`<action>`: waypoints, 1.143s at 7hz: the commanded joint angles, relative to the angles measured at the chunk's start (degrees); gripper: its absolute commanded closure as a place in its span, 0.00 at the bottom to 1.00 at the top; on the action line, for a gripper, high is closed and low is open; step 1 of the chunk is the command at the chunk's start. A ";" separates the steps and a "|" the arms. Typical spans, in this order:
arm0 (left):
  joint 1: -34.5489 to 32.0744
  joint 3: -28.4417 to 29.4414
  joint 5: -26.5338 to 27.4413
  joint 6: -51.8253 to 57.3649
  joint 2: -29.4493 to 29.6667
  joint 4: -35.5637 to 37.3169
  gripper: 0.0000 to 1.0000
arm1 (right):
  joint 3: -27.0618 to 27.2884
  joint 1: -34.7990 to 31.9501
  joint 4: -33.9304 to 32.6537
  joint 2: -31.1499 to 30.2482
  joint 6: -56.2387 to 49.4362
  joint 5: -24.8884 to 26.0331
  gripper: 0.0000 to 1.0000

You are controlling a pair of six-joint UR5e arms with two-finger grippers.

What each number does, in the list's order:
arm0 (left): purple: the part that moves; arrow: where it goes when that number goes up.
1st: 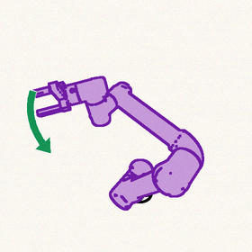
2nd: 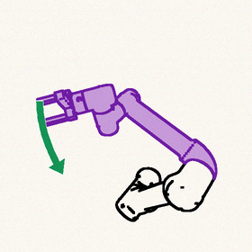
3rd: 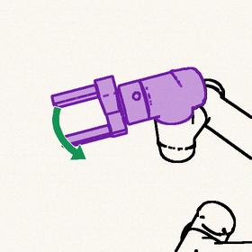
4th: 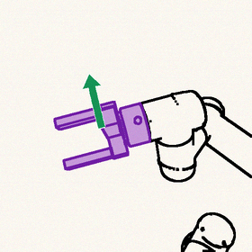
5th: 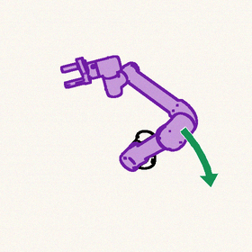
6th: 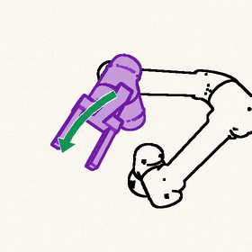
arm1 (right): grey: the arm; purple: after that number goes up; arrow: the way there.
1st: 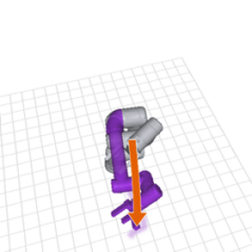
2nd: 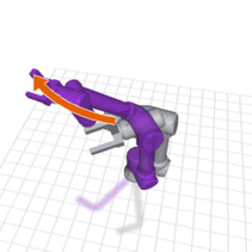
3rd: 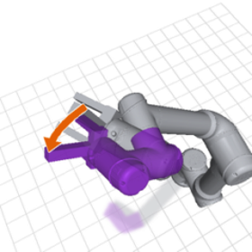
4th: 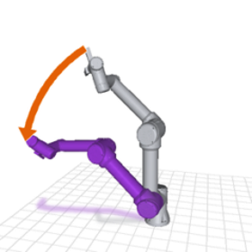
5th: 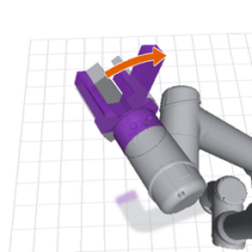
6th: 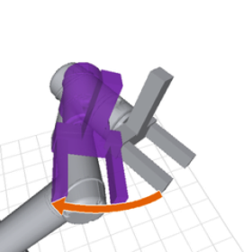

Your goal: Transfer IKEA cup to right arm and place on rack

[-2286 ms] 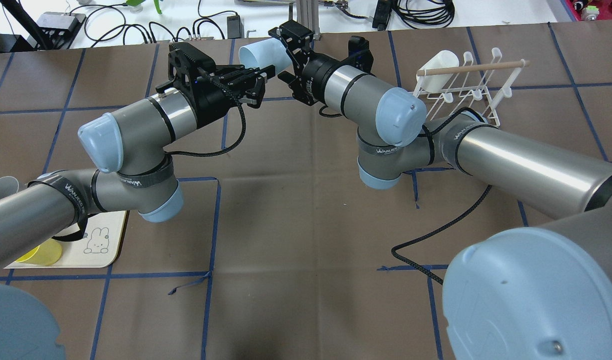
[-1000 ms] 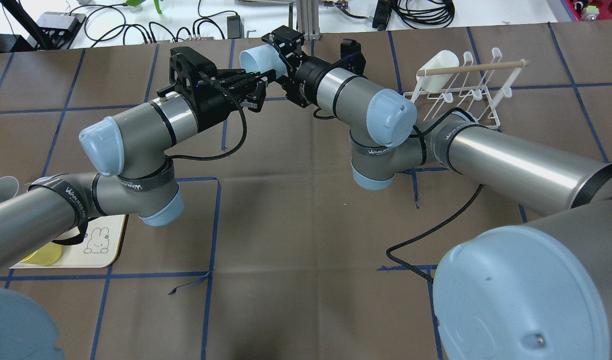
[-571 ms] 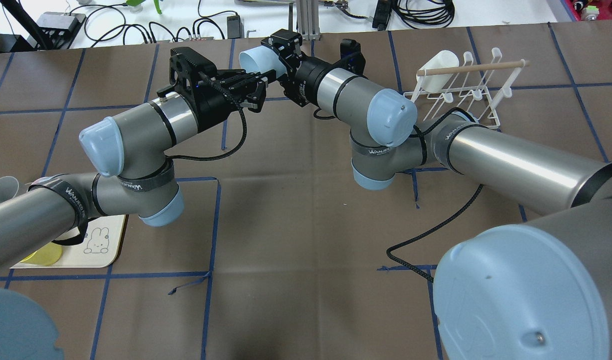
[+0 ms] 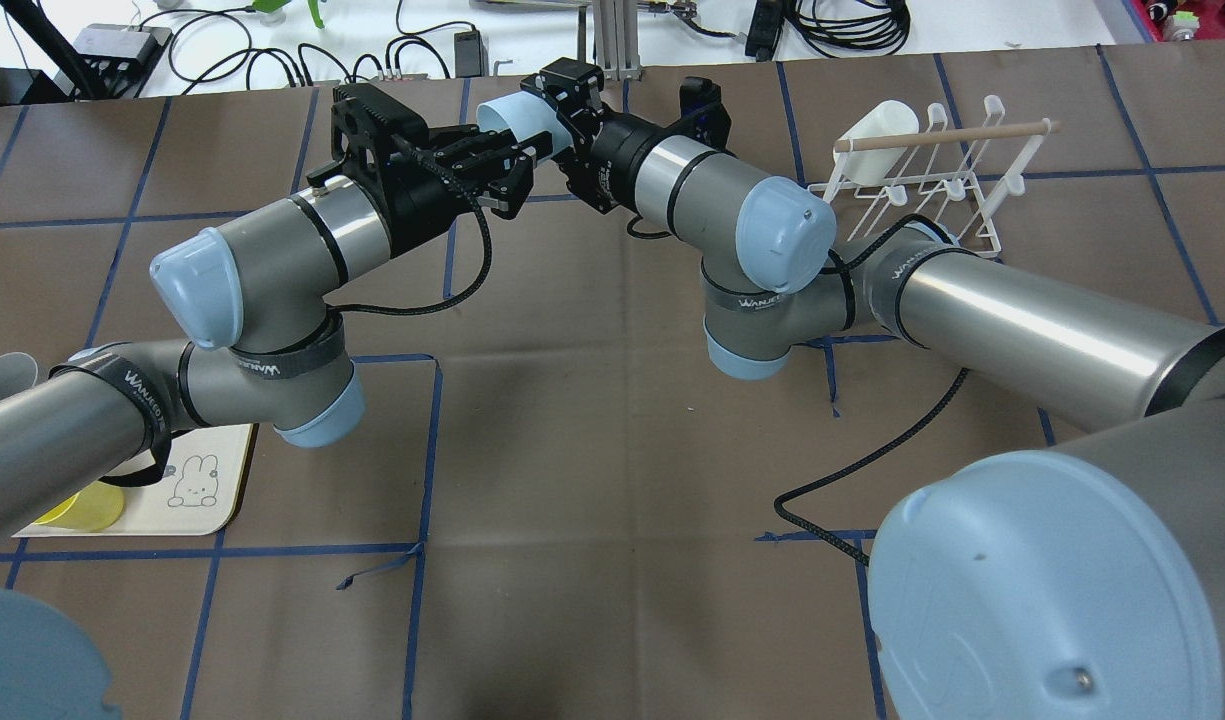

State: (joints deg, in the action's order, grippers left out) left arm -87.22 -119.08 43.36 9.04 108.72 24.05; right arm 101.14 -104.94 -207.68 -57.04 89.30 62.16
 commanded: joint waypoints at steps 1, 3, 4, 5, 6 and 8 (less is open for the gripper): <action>0.03 -0.10 0.50 0.01 -0.17 0.12 0.45 | -0.24 0.09 -0.09 -0.18 -0.09 0.06 0.53; 0.38 -0.27 0.15 0.01 -0.17 0.12 0.25 | -0.25 1.49 -0.26 -0.53 -1.66 -0.02 0.53; 0.56 -0.36 0.06 -0.08 -0.26 -0.06 0.16 | -0.16 2.89 -0.79 -0.62 -2.80 -0.20 0.53; 0.82 -0.36 -0.03 -0.16 -0.52 -0.23 0.06 | -0.16 4.47 -1.57 -0.71 -2.81 -0.55 0.53; 2.65 -0.80 -0.12 -1.12 -1.66 -0.76 0.02 | -0.07 6.23 -2.63 -0.71 -2.81 -2.38 0.53; 12.45 -5.60 -3.27 -1.13 -6.39 -1.90 0.01 | 0.28 9.65 -4.38 -0.88 -10.30 -4.07 0.53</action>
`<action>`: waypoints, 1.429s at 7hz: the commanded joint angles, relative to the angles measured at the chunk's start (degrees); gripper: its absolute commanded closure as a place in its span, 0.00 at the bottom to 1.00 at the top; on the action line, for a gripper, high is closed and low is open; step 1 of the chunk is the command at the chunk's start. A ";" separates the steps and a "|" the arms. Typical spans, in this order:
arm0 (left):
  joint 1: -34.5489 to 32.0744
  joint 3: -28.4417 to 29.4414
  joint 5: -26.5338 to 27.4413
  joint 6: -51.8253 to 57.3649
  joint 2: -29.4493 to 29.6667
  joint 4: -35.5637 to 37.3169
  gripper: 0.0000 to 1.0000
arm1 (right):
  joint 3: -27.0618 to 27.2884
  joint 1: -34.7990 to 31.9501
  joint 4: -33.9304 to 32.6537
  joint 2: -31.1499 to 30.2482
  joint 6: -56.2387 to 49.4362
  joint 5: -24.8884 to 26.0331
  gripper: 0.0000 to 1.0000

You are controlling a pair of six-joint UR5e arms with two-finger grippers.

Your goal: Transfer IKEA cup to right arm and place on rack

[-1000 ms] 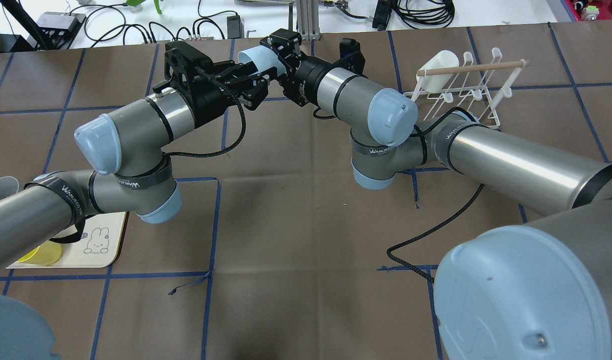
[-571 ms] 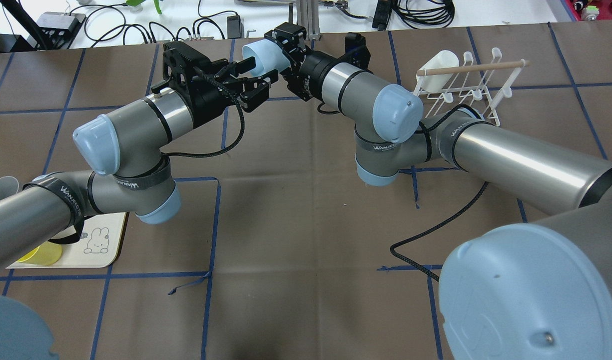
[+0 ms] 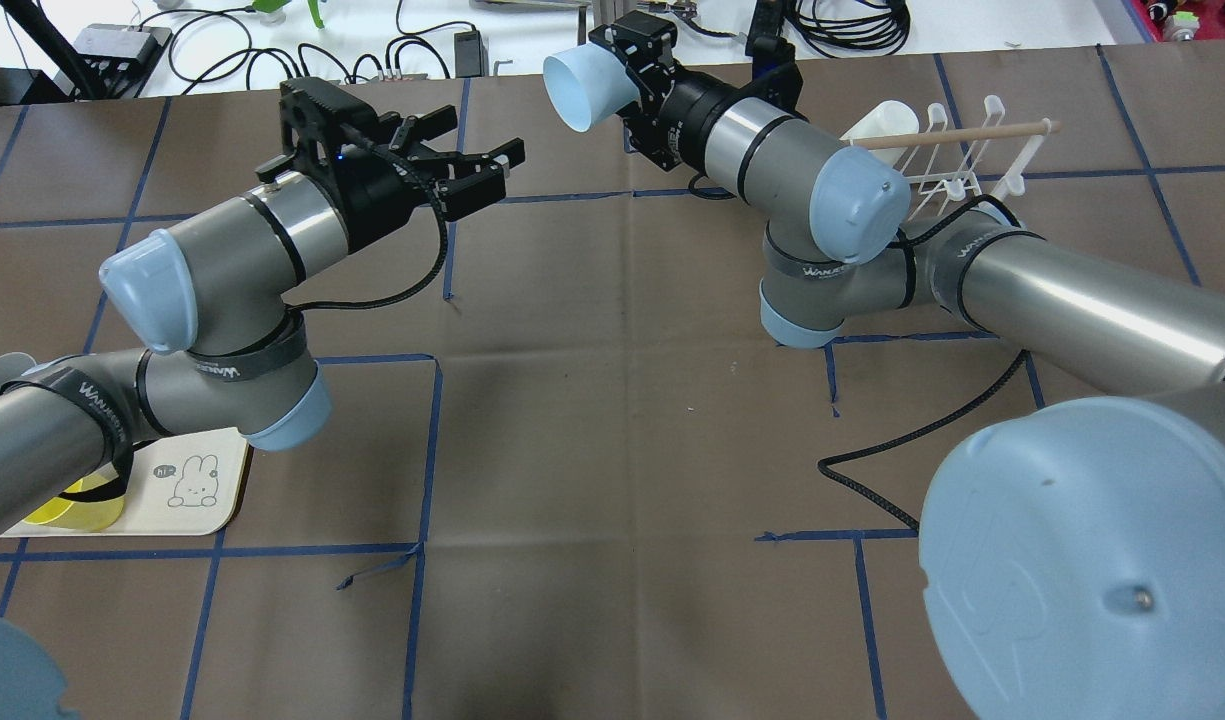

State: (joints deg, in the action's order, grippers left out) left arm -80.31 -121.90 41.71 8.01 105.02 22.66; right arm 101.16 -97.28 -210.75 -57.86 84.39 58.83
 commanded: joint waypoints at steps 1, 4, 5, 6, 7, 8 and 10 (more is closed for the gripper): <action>9.95 -4.55 -5.37 -0.02 -3.59 -1.38 0.01 | 0.52 4.36 -1.50 -0.23 -18.34 -0.04 0.53; 11.23 -2.22 -3.15 -0.10 -6.30 -13.27 0.01 | 0.61 9.90 -1.50 -1.19 -52.03 1.19 0.53; 10.01 1.72 3.14 -0.10 -9.02 -23.96 0.01 | 0.88 11.75 -1.50 -1.20 -60.49 1.20 0.59; 7.73 7.15 7.99 -0.10 -10.70 -36.07 0.01 | 1.23 14.03 -1.50 -1.20 -68.58 1.20 0.60; 4.40 12.77 15.96 -0.10 -11.24 -48.64 0.01 | 1.23 16.66 -1.50 -1.29 -77.01 1.11 0.61; 0.80 19.62 24.04 -0.19 -10.72 -62.08 0.01 | 1.23 18.95 -1.50 -1.29 -85.27 1.20 0.62; -3.53 32.47 34.11 -7.52 -9.14 -90.47 0.01 | 1.23 22.12 -1.68 -1.29 -89.22 0.24 0.62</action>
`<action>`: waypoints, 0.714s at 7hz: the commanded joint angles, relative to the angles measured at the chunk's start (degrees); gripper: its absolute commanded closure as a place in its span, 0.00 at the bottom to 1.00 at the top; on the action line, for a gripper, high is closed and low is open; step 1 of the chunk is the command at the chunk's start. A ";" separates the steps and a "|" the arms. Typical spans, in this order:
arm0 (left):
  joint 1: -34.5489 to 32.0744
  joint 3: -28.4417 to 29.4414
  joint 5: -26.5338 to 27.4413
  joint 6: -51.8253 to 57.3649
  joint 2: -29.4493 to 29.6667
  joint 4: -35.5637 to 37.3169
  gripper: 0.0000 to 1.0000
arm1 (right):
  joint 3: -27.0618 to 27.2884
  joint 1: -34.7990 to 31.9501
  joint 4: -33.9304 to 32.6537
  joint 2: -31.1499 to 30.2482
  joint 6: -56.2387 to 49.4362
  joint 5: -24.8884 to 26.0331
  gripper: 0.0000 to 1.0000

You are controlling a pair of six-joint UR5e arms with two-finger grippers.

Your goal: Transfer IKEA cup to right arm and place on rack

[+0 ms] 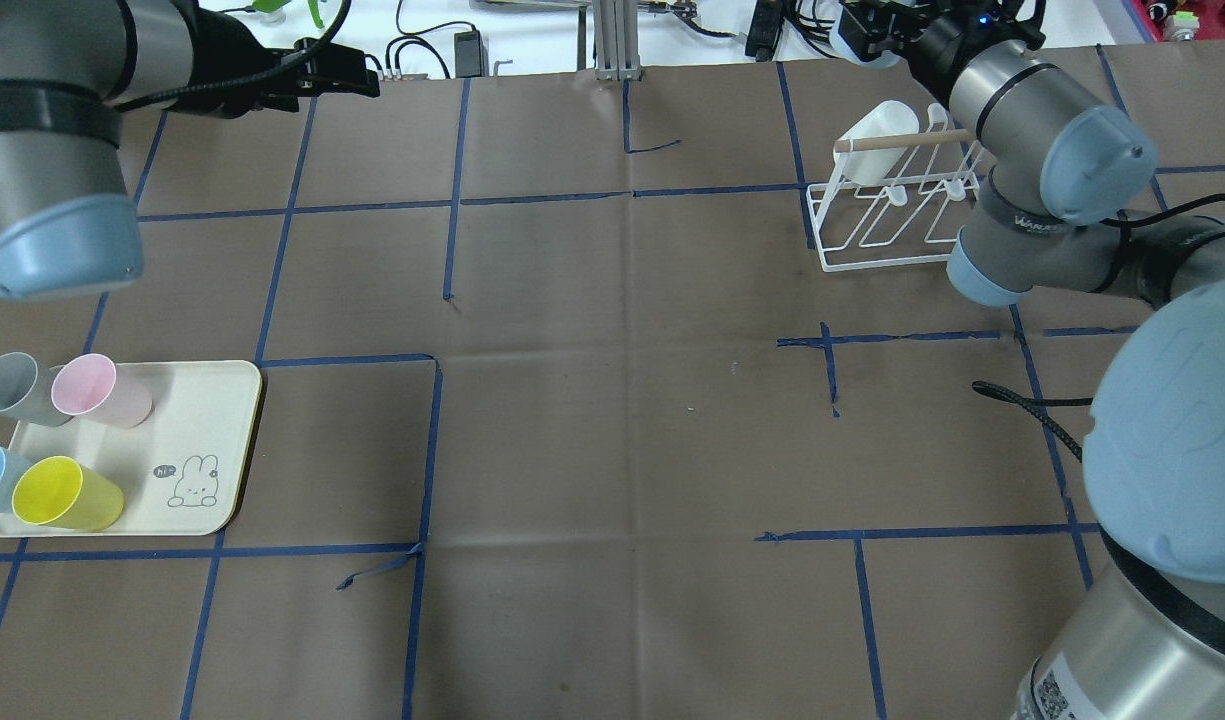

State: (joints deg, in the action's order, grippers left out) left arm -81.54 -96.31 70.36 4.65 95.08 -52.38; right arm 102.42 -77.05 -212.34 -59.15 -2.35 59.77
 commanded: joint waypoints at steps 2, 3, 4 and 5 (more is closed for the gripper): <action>-4.67 10.08 13.18 -7.09 1.25 -30.96 0.01 | 0.15 6.11 0.00 0.17 -5.46 -1.06 0.62; -5.03 9.74 16.26 -7.46 0.81 -34.77 0.01 | 0.15 7.86 0.09 0.87 -5.82 -1.06 0.63; -5.12 8.78 17.86 -7.55 0.63 -34.81 0.00 | 0.15 10.14 0.09 1.49 -7.39 -2.53 0.63; -5.30 8.68 17.62 -7.55 0.02 -34.81 0.00 | 0.24 11.21 0.09 2.71 -8.45 -5.33 0.63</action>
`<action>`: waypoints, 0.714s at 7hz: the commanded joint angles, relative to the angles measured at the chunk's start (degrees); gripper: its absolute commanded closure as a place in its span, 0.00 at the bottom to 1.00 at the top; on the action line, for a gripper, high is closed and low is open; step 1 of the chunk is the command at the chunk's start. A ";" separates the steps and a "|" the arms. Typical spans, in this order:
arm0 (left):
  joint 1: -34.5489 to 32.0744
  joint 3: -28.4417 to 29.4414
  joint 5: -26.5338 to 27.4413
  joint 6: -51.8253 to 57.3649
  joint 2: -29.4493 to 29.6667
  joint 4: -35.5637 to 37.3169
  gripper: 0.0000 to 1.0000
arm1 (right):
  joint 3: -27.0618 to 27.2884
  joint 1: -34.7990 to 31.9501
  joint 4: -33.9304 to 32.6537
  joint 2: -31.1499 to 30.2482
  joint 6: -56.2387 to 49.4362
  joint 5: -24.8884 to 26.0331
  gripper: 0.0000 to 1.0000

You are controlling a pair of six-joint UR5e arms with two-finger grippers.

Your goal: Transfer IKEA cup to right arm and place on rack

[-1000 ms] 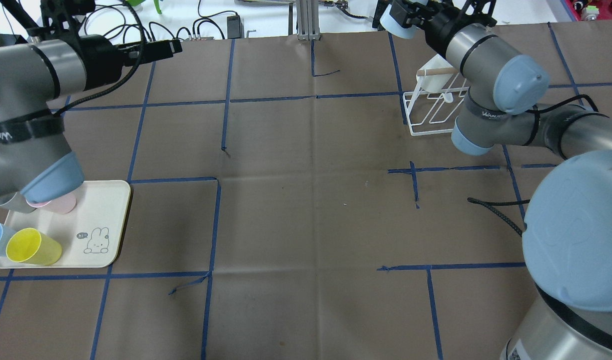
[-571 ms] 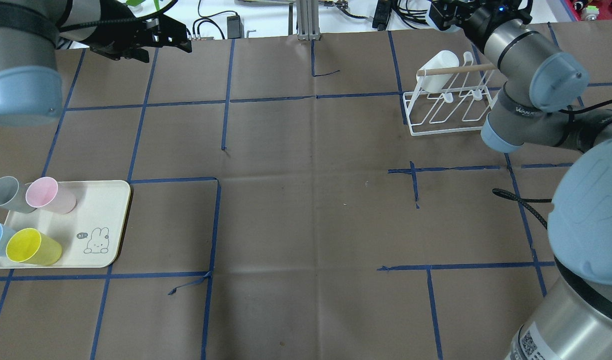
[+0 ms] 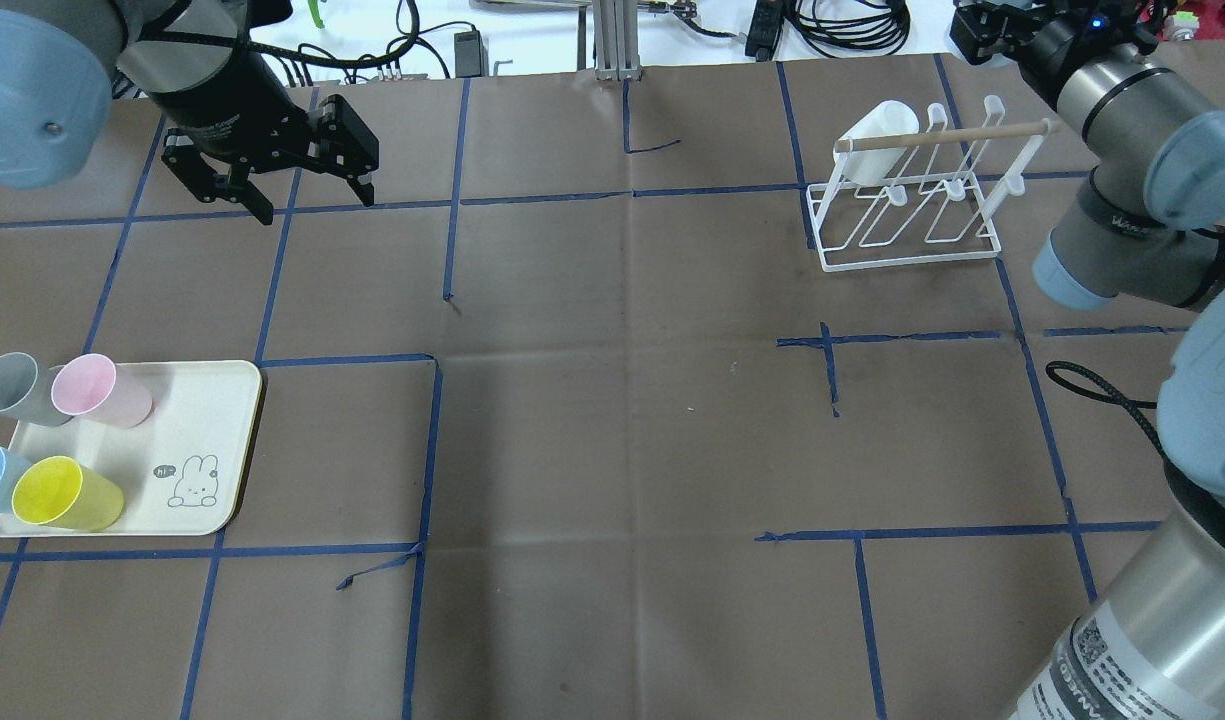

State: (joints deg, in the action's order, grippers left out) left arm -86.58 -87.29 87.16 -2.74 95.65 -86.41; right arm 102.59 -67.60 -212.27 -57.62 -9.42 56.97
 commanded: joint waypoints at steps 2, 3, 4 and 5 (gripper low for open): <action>-0.61 -0.34 0.12 -0.16 -1.52 -0.61 0.00 | -0.72 2.47 -0.25 4.00 -1.65 -2.74 0.63; -0.87 -0.60 0.11 -0.16 -1.87 -0.60 0.00 | -1.60 2.47 -0.25 4.70 -1.65 -2.74 0.63; -2.44 -0.86 0.37 -0.16 -2.22 -0.43 0.00 | -2.04 2.56 -0.25 5.76 -1.65 -2.83 0.63; -3.41 -1.04 1.25 -0.16 -2.23 -0.08 0.00 | -1.96 2.73 -0.25 6.38 -1.65 -3.44 0.63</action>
State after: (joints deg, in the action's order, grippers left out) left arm -88.77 -88.10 87.71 -2.90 93.60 -86.80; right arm 100.82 -65.04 -212.51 -52.18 -11.06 54.02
